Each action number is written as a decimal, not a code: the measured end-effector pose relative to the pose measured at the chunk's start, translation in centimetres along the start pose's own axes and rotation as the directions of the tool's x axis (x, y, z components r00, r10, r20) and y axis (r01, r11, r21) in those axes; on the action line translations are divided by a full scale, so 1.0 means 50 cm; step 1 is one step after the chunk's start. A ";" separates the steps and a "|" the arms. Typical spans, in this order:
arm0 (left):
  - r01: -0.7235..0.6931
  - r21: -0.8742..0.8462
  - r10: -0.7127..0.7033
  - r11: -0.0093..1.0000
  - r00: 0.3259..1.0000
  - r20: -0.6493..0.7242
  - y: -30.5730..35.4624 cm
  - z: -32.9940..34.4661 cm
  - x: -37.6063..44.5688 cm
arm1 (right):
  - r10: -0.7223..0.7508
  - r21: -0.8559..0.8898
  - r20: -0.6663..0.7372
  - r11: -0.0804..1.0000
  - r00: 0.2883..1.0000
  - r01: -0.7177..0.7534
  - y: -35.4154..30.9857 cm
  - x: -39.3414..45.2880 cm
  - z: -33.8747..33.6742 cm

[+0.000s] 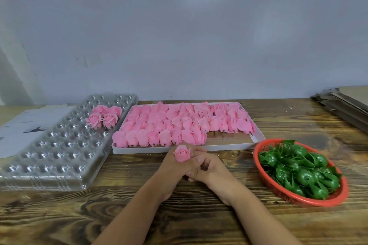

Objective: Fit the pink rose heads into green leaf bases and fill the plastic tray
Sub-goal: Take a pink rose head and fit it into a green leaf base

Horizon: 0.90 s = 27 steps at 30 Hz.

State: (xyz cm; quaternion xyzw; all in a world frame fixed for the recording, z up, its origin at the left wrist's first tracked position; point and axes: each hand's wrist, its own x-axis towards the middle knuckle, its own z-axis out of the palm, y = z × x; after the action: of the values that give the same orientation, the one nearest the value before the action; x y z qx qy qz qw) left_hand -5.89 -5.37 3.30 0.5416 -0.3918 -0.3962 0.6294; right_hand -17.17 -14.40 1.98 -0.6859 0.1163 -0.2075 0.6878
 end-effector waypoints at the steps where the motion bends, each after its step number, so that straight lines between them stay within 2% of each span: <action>1: -0.003 -0.002 0.003 1.000 1.000 -0.003 -0.001 -0.001 0.001 | 0.004 -0.001 0.002 1.000 1.000 -0.004 -0.001 0.000 0.000; 9: 0.012 0.036 -0.017 0.999 0.988 0.151 0.007 -0.016 -0.002 | 0.079 0.060 0.117 0.994 0.990 -0.087 -0.008 -0.006 -0.014; 16: -0.025 0.143 0.031 0.989 0.999 -0.039 0.005 -0.004 -0.003 | -0.092 0.001 -0.012 0.996 0.996 0.092 -0.006 -0.002 0.002; 19: -0.004 0.164 0.019 0.987 0.996 -0.086 0.001 -0.002 -0.001 | -0.069 0.015 -0.020 0.997 0.997 0.070 -0.002 -0.002 0.005; 23: 0.040 0.103 -0.021 0.994 0.984 -0.176 -0.003 0.002 0.004 | -0.037 0.069 -0.052 0.997 0.998 0.041 0.004 0.002 0.010; 27: 0.038 0.035 -0.031 0.999 0.981 -0.191 -0.003 0.007 0.002 | -0.008 0.071 -0.071 0.997 0.997 0.013 0.006 0.004 0.015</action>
State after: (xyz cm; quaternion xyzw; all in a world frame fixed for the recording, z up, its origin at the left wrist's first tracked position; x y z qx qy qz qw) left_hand -6.19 -5.63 3.21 0.5957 -0.3279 -0.3460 0.6465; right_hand -16.64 -13.81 1.73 -0.6537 0.1295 -0.2392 0.7061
